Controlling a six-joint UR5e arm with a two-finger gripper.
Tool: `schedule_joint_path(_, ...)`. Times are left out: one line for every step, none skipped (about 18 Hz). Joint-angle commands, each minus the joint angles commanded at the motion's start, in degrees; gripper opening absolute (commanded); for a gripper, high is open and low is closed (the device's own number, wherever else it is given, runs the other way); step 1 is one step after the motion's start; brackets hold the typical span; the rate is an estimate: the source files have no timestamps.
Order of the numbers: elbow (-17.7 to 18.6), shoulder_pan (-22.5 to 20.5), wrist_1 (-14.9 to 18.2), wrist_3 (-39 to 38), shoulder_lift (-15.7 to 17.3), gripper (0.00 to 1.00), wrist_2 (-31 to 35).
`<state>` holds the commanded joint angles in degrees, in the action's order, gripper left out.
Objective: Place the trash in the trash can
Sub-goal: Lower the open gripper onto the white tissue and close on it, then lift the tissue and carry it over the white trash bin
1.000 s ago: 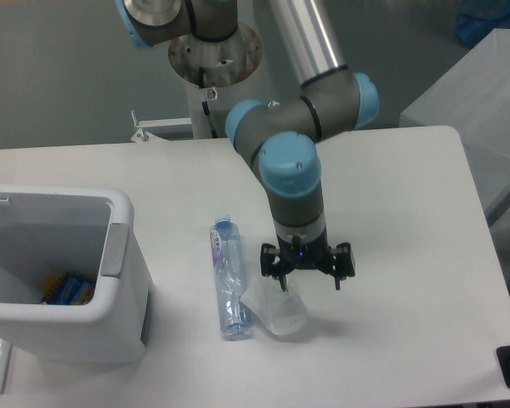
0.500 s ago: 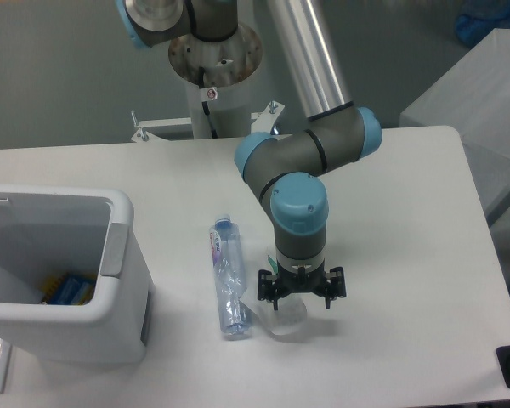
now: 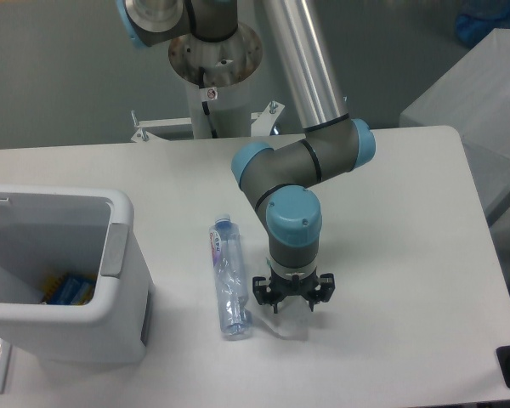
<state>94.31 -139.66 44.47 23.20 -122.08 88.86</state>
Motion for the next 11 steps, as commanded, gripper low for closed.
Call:
schedule_joint_path(-0.09,-0.17,-0.09,0.00,0.09,0.00,-0.70)
schedule_joint_path(-0.52,-0.35,-0.09,0.09,0.09,0.00,-1.49)
schedule_joint_path(-1.22,-0.61,-0.17,0.26,0.18,0.00,-2.20)
schedule_joint_path(-2.27,-1.05,-0.17,0.44,0.44,0.00,-3.16)
schedule_joint_path(-3.42,-2.19,-0.09,0.44,1.23,0.00,-4.74)
schedule_joint_path(-4.56,-3.33,-0.09,0.44,1.84,0.00,-7.27)
schedule_joint_path(-5.44,-3.95,-0.09,0.27,2.72,0.00,-10.52)
schedule_joint_path(-5.97,-4.48,-0.09,0.09,3.77,0.00,-14.03)
schedule_joint_path(-6.06,-4.92,-0.09,0.00,4.83,0.00,-16.59)
schedule_joint_path(-6.24,-5.36,-0.09,-0.09,5.62,0.00,-18.10)
schedule_joint_path(-6.41,-5.62,-0.17,-0.35,6.41,0.00,-18.98)
